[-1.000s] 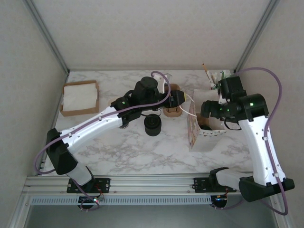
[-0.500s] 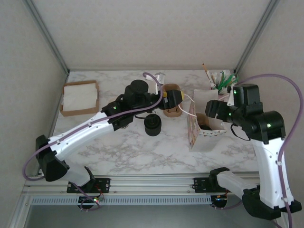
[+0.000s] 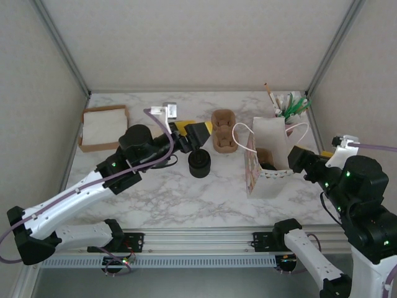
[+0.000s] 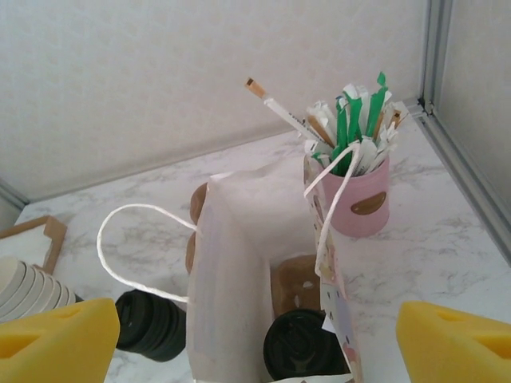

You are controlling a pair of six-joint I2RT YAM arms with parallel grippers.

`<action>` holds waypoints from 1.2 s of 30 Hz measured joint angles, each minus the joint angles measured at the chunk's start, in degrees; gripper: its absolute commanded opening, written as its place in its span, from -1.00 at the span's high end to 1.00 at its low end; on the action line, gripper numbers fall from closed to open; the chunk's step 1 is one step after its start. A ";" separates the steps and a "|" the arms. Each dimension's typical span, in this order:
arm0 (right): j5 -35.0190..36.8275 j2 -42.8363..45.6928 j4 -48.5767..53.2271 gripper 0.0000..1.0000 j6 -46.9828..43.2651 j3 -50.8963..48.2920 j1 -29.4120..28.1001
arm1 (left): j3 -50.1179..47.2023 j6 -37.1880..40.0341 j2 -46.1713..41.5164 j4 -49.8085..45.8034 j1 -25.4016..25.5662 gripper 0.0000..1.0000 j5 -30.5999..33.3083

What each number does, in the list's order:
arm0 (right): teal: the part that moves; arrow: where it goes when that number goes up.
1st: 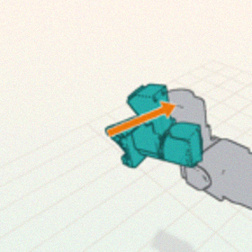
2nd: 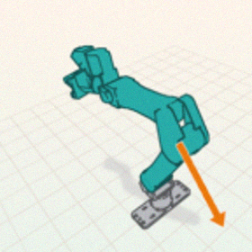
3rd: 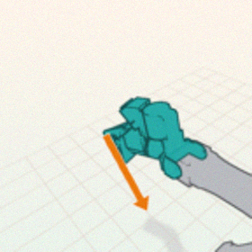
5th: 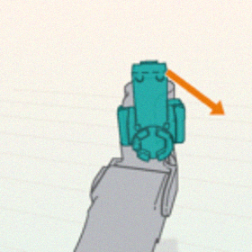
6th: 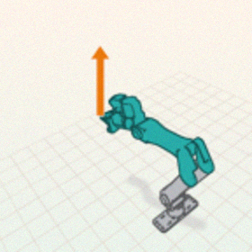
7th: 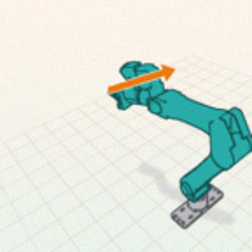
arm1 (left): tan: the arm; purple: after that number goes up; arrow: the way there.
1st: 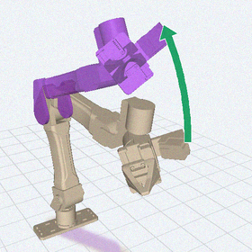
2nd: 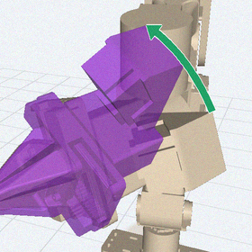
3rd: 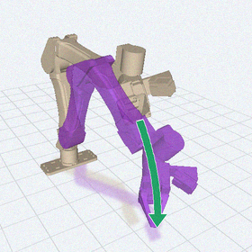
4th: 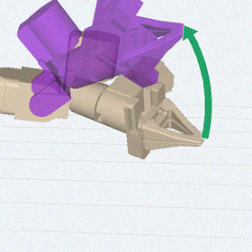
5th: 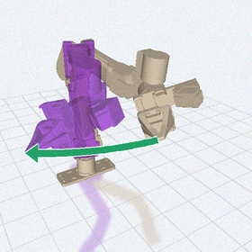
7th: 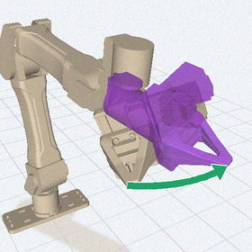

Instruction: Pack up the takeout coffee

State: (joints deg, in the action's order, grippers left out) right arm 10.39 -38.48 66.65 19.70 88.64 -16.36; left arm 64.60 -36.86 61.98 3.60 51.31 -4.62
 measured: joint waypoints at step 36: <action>18.53 -15.39 7.76 -0.44 8.50 4.55 4.00 | 1.20 0.81 9.68 -8.09 0.00 -0.78 3.96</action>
State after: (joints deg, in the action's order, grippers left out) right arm 28.93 -53.87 74.41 28.21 93.19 -12.36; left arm 65.80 -36.05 71.66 -4.49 51.31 -0.67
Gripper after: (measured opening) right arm 0.735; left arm 0.932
